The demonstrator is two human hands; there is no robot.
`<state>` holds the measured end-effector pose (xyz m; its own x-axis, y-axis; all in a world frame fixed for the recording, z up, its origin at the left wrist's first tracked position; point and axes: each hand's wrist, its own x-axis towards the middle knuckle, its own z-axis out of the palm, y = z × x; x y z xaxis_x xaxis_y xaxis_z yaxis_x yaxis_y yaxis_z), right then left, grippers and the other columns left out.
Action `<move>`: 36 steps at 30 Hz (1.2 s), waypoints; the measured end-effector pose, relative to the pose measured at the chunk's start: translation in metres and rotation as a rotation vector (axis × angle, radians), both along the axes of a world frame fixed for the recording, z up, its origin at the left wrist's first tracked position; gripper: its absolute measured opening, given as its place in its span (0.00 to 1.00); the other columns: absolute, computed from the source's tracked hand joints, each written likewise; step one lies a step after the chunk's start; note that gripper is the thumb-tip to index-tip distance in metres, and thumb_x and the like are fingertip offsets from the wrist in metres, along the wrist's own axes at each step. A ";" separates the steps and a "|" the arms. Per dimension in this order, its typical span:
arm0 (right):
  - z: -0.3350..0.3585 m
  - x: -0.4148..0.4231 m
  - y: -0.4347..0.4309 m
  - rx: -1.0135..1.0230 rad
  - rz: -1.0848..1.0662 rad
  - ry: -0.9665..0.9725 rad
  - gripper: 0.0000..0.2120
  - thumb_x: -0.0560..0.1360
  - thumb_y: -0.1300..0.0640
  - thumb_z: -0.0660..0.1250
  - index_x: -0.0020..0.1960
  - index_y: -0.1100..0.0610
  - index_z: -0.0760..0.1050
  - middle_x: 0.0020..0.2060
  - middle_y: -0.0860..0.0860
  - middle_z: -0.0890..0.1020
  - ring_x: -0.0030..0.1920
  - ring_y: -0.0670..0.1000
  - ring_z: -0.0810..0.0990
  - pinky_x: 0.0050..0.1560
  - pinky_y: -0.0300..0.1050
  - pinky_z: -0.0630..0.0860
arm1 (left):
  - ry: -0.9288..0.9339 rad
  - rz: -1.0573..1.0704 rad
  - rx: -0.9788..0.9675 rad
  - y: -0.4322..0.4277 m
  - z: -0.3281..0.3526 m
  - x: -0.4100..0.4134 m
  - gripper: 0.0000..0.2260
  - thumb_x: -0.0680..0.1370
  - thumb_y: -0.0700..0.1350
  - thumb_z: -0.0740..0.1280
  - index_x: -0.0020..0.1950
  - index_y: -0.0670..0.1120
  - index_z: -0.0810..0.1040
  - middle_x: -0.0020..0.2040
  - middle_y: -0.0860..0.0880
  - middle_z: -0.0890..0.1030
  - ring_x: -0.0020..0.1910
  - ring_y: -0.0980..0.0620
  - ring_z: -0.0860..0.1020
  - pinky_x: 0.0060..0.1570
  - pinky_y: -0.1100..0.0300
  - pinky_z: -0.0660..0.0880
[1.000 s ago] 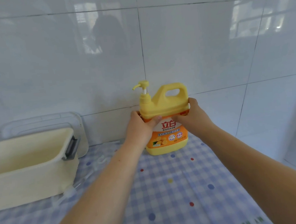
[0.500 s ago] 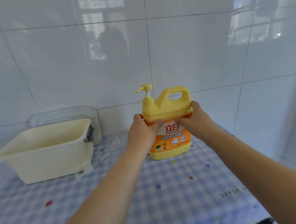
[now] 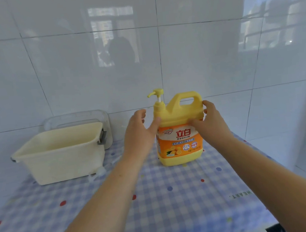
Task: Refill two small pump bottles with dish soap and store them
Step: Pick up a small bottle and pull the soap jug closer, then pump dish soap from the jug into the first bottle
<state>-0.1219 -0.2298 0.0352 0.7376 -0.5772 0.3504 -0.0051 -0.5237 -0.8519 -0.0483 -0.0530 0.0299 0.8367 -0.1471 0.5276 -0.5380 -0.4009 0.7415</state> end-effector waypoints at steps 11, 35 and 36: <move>0.011 0.003 0.028 -0.131 -0.121 -0.094 0.29 0.75 0.57 0.64 0.73 0.48 0.60 0.69 0.51 0.65 0.67 0.55 0.68 0.60 0.58 0.74 | 0.406 -0.008 0.239 0.066 -0.027 0.032 0.32 0.73 0.40 0.69 0.75 0.44 0.61 0.74 0.47 0.65 0.70 0.48 0.67 0.58 0.60 0.66; 0.079 0.051 0.056 -0.287 0.206 -0.145 0.12 0.80 0.52 0.61 0.60 0.51 0.78 0.49 0.44 0.81 0.47 0.41 0.78 0.47 0.35 0.70 | 0.199 -0.121 -0.106 0.034 0.028 0.027 0.11 0.70 0.44 0.74 0.48 0.53 0.76 0.44 0.53 0.77 0.40 0.57 0.75 0.40 0.65 0.71; 0.080 0.054 0.054 -0.282 0.231 -0.128 0.11 0.80 0.53 0.62 0.58 0.51 0.79 0.43 0.43 0.81 0.40 0.38 0.77 0.41 0.33 0.70 | 0.198 -0.136 -0.132 0.031 0.033 0.027 0.11 0.70 0.44 0.74 0.49 0.52 0.77 0.45 0.52 0.78 0.40 0.57 0.75 0.41 0.65 0.71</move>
